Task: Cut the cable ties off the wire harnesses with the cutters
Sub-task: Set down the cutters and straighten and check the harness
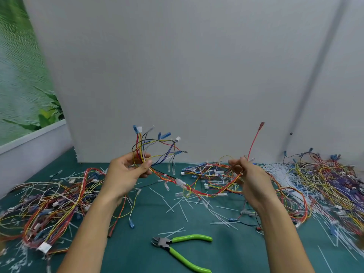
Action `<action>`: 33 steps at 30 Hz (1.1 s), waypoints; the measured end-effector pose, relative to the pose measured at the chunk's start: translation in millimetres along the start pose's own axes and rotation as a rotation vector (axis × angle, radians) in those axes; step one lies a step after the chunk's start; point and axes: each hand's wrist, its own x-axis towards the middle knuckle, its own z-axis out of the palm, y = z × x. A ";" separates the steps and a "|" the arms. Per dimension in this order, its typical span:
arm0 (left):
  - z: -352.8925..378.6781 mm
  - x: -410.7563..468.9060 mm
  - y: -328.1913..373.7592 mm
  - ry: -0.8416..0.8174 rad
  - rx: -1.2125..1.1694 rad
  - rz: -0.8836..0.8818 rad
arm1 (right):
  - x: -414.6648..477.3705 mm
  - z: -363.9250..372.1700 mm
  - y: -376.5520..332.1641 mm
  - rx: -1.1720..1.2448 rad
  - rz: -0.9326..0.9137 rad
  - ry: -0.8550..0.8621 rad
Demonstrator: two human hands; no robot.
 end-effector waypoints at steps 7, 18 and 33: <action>1.6 3.8 -2.2 0.089 -0.031 0.072 | -0.2 -0.3 2.3 -0.194 0.014 0.024; 1.1 -0.7 0.3 0.073 -0.059 0.162 | -0.2 -5.3 4.7 0.057 0.051 0.030; 3.3 1.2 4.9 0.092 -0.452 0.013 | -0.3 -3.7 -2.0 0.455 0.040 0.021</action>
